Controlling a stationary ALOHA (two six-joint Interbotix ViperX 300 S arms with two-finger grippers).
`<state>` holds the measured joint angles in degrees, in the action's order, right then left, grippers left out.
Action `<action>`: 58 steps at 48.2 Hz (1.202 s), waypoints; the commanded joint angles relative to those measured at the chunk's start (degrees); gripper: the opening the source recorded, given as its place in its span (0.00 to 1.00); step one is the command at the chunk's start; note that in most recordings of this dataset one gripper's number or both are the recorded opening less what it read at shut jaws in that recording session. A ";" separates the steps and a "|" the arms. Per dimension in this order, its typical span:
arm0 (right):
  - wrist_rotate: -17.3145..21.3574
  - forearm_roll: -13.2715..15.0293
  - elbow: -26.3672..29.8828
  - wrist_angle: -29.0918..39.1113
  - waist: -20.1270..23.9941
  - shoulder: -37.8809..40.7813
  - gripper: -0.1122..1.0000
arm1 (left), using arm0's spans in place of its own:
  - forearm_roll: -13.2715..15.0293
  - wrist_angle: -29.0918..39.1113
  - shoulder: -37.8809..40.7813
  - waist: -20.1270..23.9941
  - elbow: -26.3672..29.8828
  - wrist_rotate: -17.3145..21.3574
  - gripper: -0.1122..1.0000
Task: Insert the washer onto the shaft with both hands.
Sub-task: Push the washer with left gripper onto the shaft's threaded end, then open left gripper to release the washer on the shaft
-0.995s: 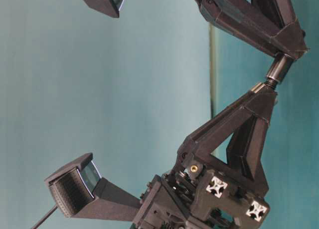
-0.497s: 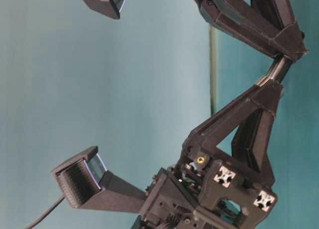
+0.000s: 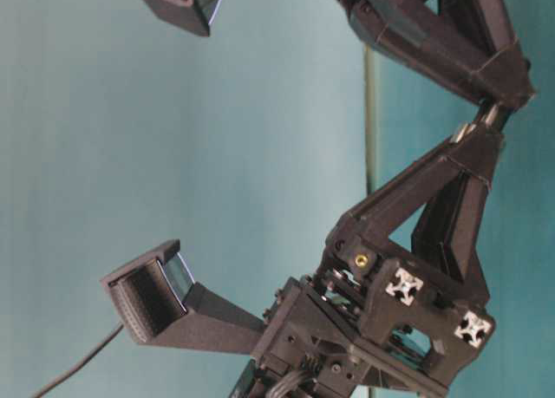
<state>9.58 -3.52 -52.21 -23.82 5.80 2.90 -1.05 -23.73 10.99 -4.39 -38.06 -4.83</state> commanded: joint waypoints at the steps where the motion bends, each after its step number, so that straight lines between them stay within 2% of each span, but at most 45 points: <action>1: -0.18 0.18 0.97 -0.79 -0.09 -0.44 0.10 | -0.09 -0.26 -0.26 -0.09 0.88 0.09 0.42; 33: -0.35 0.62 1.67 -0.79 -0.09 0.18 0.10 | -0.09 3.78 0.79 -0.18 3.16 0.09 0.42; 58: -0.35 0.62 1.58 -0.70 -0.09 0.18 0.10 | -0.09 3.87 0.88 -0.09 4.04 -0.70 0.43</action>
<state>9.58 -2.99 -51.50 -23.82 5.80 3.52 -1.05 -19.51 12.13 -4.48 -35.16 -5.45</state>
